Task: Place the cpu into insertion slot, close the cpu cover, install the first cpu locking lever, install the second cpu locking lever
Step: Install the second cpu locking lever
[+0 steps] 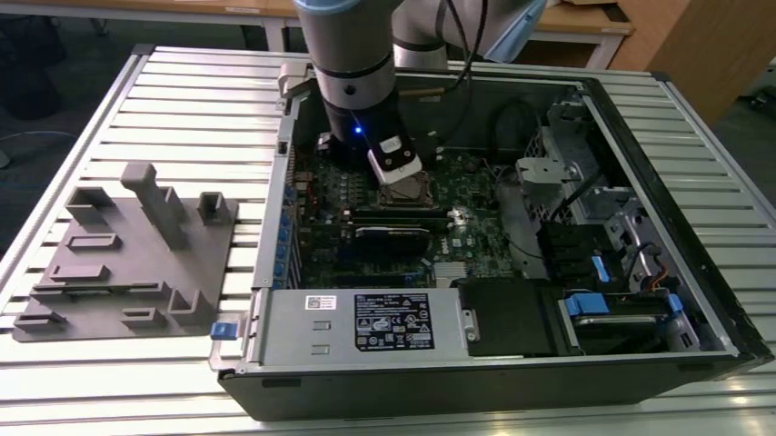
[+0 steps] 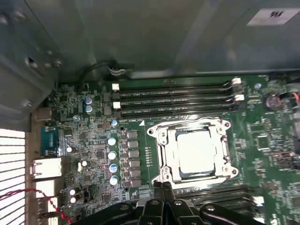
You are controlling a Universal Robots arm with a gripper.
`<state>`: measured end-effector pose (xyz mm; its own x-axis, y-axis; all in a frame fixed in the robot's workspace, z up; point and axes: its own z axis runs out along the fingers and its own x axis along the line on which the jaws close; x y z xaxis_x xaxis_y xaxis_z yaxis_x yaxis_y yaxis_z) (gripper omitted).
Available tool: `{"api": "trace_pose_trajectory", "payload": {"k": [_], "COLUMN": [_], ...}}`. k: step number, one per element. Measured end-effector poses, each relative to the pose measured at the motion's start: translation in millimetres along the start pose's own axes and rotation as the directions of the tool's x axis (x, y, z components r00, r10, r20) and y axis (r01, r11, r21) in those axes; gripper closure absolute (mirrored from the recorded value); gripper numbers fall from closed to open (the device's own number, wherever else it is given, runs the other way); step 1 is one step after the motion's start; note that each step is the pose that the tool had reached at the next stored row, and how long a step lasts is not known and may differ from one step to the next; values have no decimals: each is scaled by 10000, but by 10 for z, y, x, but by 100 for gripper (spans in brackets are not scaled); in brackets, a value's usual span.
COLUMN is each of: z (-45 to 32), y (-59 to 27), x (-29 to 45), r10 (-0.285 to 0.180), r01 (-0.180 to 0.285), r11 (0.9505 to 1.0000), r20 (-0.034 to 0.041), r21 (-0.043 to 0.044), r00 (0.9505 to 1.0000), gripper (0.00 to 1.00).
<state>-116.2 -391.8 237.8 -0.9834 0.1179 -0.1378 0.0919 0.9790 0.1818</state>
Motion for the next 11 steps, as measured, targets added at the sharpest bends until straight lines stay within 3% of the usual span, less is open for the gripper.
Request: {"api": "trace_pose_trajectory", "payload": {"k": [11], "z": [-97], "y": [23], "x": [-50], "r10": [31], "r01": [-31], "r11": [10000], "r20": [-72], "r21": [4], "r00": [10000], "gripper": [89]}}
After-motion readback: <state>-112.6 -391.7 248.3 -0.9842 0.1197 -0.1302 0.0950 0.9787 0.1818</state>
